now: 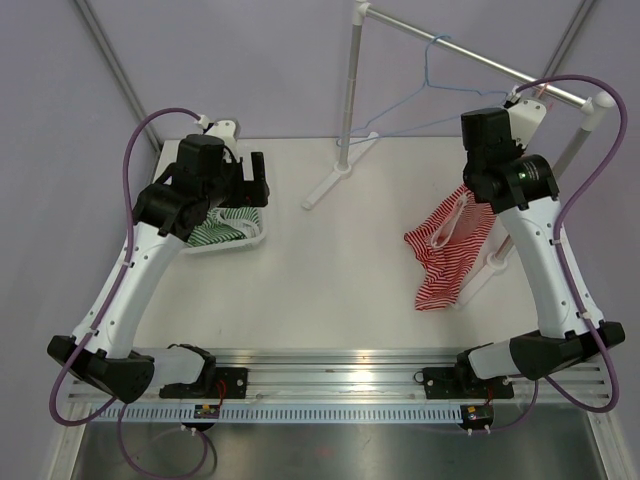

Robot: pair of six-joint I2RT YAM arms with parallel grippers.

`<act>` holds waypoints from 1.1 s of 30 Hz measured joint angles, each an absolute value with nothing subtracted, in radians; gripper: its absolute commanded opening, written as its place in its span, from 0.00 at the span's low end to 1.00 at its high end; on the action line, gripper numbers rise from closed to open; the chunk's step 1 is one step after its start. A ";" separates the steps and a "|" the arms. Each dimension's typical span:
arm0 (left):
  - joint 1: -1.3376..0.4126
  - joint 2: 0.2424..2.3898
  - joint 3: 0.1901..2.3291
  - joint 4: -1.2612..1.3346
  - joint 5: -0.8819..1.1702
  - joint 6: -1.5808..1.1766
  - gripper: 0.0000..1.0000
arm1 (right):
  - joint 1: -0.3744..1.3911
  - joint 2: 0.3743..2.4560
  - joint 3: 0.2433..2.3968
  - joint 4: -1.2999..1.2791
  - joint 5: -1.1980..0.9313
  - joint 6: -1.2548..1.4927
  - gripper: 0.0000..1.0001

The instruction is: Remove the tank top from the hanger

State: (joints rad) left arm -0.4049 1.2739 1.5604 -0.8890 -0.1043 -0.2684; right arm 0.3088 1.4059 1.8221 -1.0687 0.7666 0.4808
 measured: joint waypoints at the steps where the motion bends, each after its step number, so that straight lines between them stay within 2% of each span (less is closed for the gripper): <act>1: -0.405 1.274 1.560 -0.889 -0.104 -0.268 0.99 | 0.307 1.406 1.813 -1.066 0.767 0.480 0.14; 2: -0.405 1.274 1.560 -0.889 -0.103 -0.268 0.99 | 0.306 1.406 1.808 -1.065 0.766 0.481 0.06; 5: -0.405 1.274 1.560 -0.888 -0.101 -0.266 0.99 | 0.305 1.405 1.813 -1.068 0.762 0.484 0.00; 19: -0.416 1.314 1.596 -0.889 -0.099 -0.261 0.99 | 0.305 1.386 2.084 -1.107 0.569 0.483 0.00; 27: -0.455 1.430 1.846 -0.912 -0.072 -0.255 0.99 | 0.305 1.247 1.945 -1.112 0.300 0.453 0.00; 33: -0.558 1.504 2.033 -0.871 -0.045 -0.227 0.99 | 0.304 1.116 1.843 -1.139 0.046 0.361 0.00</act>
State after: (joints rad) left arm -0.5583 1.5040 2.0331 -0.8707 -0.0452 -0.2272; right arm 0.3042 1.1164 1.8431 -1.1385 0.0463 0.3611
